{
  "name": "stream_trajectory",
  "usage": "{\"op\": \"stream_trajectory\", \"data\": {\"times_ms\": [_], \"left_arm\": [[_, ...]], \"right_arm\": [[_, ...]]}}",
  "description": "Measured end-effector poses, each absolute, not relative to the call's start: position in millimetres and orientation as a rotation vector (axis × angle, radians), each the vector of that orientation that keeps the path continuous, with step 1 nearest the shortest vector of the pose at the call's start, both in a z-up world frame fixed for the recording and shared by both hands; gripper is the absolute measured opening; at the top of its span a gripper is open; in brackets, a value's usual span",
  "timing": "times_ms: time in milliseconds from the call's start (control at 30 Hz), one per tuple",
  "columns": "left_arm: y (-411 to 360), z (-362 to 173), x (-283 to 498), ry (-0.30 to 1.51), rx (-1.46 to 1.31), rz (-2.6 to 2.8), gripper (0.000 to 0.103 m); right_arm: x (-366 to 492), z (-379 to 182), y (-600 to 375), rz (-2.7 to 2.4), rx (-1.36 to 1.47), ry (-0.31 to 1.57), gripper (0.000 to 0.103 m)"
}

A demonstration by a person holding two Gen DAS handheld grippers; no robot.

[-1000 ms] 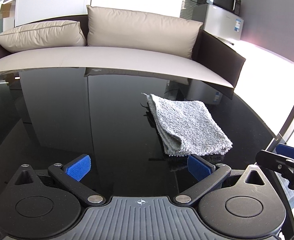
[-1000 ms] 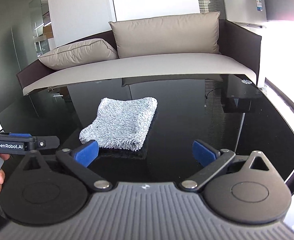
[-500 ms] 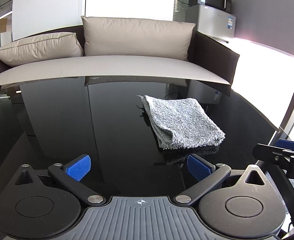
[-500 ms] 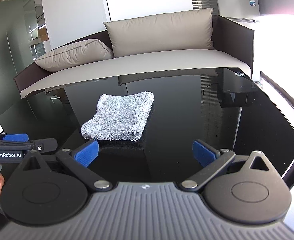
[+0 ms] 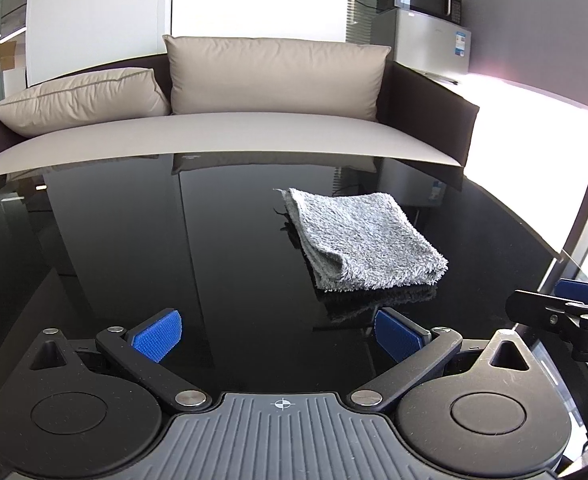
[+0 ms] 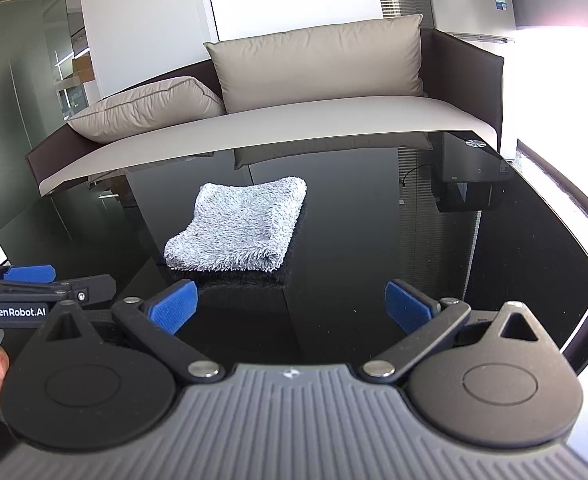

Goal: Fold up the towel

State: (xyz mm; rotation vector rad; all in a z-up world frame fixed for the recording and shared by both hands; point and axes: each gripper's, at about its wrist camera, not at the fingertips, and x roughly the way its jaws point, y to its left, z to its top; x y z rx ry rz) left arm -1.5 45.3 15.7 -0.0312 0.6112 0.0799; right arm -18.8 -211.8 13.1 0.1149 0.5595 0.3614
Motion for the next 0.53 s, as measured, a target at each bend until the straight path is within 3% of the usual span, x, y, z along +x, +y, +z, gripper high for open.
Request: {"op": "stream_trajectory", "data": {"times_ms": [533], "left_arm": [[46.9, 15.7, -3.1, 0.598, -0.032, 0.092, 0.102]], "right_arm": [[-15.9, 12.5, -213.0, 0.364, 0.122, 0.571, 0.102]]}}
